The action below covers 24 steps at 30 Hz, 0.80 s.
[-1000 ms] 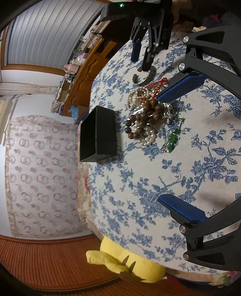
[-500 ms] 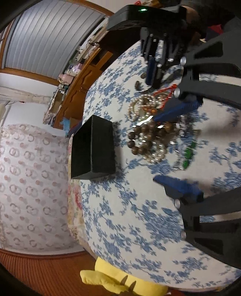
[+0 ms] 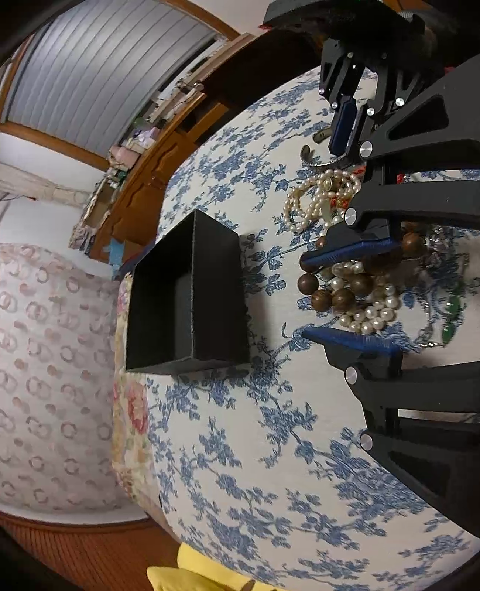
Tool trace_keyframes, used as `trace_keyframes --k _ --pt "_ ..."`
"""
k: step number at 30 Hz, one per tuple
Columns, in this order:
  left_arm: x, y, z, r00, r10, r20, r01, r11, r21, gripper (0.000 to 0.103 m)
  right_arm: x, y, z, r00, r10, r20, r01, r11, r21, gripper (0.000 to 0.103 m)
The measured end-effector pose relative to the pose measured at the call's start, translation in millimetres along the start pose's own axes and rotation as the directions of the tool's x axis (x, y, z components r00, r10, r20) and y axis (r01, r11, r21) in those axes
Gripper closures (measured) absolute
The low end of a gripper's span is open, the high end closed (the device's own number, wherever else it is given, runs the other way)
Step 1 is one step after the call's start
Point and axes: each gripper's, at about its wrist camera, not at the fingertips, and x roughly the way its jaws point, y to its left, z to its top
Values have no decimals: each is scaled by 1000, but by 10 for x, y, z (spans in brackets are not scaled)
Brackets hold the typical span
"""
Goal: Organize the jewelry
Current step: 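Grasp the brown bead bracelet with the left tool while the right tool grasps the silver bangle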
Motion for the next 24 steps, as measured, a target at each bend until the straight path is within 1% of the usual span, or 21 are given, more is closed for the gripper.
trace_keyframes --k 1,5,6,7,8,10,15,18,20,23,24 --pt "21 5 9 1000 0 -5 0 1000 0 78 0 -1 0 1000 1 0 -1 1000 1 85" --pt "90 63 30 999 -22 -32 22 1000 -16 79 -2 1 -1 1000 0 1 0 1000 -1 84" --pt "98 75 30 999 -30 -36 29 999 -19 80 -1 -1 -1 1000 0 1 0 1000 0 84" --pt "104 82 29 998 -44 -42 43 999 -20 87 -1 -3 -1 1000 1 1 -1 1000 1 84" --pt "107 78 32 997 -53 -47 52 999 -15 91 -2 -4 -1 1000 2 1 -2 1000 2 84" --pt "97 60 41 998 -43 -44 43 999 -1 91 1 -1 0 1000 1 0 -1 1000 2 84" --pt "-89 -3 108 999 -50 9 50 999 19 91 -1 -13 -2 1000 2 0 -2 1000 2 84" --pt "-271 -73 193 997 -53 55 52 998 32 91 -7 -9 -5 1000 7 0 -7 1000 8 84" --pt "-372 -118 251 995 -55 82 52 998 41 91 0 4 7 1000 1 -7 -1 1000 -9 85" --pt "-504 -176 342 991 -63 115 56 997 56 91 8 15 28 1000 14 -19 -14 1000 -21 95" --pt "-553 -195 383 990 -68 125 61 996 61 91 5 17 39 1000 18 -22 -18 1000 -23 96"
